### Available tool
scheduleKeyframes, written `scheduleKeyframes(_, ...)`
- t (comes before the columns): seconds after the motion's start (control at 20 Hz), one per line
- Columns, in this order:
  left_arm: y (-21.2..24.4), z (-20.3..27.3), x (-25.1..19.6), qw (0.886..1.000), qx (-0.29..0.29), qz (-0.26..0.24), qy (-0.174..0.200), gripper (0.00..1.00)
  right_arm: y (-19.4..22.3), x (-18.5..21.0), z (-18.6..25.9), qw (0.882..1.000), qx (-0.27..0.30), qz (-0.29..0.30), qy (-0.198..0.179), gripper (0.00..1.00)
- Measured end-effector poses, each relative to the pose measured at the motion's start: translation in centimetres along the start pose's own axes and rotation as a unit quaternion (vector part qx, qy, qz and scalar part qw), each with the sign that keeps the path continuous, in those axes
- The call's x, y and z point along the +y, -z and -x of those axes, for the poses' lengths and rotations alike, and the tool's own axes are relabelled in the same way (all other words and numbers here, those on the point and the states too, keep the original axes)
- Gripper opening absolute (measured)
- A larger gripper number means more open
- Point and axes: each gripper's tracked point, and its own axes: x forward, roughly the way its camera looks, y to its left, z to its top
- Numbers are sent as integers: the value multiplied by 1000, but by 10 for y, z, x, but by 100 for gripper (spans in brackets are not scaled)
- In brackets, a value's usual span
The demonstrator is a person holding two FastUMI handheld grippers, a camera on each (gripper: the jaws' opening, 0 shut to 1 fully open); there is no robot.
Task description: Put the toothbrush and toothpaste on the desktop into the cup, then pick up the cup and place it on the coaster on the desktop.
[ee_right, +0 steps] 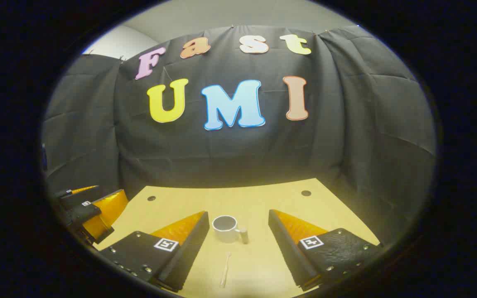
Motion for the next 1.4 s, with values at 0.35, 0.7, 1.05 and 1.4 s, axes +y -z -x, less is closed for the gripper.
scheduleKeyframes(0.35,12,-8,9,1000,21,16,-5,98,6,6,-2,1000,9,4,-10,91)
scheduleKeyframes(0.7,43,-20,2,998,63,11,8,98,31,13,-13,998,54,8,-17,91)
scheduleKeyframes(1.05,123,-49,8,987,159,13,10,98,91,22,-37,988,149,10,-37,91)
scheduleKeyframes(1.4,222,-65,11,957,290,19,18,94,160,26,-55,968,247,32,-43,92)
